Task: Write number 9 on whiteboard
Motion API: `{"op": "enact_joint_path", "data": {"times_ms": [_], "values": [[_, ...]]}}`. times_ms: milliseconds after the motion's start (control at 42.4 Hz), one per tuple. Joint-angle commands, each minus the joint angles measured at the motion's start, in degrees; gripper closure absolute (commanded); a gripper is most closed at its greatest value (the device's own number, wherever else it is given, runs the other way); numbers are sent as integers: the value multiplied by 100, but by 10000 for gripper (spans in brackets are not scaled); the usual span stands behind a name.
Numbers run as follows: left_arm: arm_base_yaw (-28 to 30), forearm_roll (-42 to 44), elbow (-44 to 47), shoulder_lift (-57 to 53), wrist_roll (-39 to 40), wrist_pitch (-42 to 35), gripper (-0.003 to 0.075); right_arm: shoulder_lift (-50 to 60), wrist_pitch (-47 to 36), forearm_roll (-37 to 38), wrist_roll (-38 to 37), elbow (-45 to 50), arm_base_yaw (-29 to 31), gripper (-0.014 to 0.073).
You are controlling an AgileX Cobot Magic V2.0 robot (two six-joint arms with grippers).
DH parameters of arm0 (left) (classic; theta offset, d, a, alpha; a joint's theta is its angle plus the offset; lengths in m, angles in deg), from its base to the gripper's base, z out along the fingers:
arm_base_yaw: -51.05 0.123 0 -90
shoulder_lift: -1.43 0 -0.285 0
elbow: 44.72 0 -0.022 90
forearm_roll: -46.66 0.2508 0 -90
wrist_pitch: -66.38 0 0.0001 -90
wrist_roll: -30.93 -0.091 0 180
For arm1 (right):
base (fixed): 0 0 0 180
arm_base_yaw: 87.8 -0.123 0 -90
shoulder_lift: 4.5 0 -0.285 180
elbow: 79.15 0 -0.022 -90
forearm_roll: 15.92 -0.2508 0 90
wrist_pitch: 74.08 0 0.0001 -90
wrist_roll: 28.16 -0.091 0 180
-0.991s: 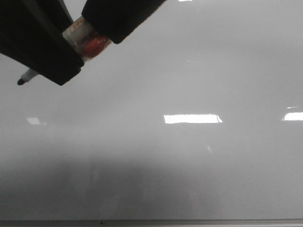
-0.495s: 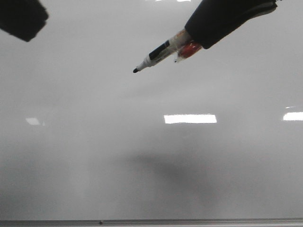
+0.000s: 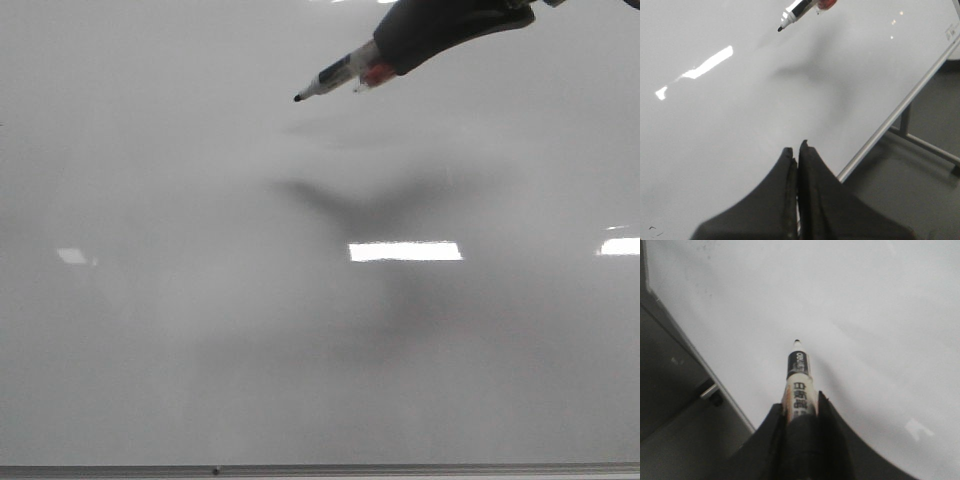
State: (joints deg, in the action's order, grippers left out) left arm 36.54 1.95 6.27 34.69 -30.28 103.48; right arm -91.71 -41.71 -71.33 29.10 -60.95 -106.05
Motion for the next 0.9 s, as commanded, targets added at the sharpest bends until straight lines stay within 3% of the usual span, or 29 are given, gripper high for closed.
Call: {"op": "enact_joint_path", "data": {"times_ms": [0,495,660,873], "values": [[12,-326,-18,-258,72,-482,739,-19,-414,-334,58,-397,42,657],[12,-316,-7,-338,72,-482,739,-1441,-641,-502,58,-1555,-418,657],[12,-316,-7,-338,72,-482,739,-1611,-438,-463,45,-1369,-422,651],[12,-316,-7,-338,72,-482,739,-1220,-472,-458,19,-893,81,651]]}}
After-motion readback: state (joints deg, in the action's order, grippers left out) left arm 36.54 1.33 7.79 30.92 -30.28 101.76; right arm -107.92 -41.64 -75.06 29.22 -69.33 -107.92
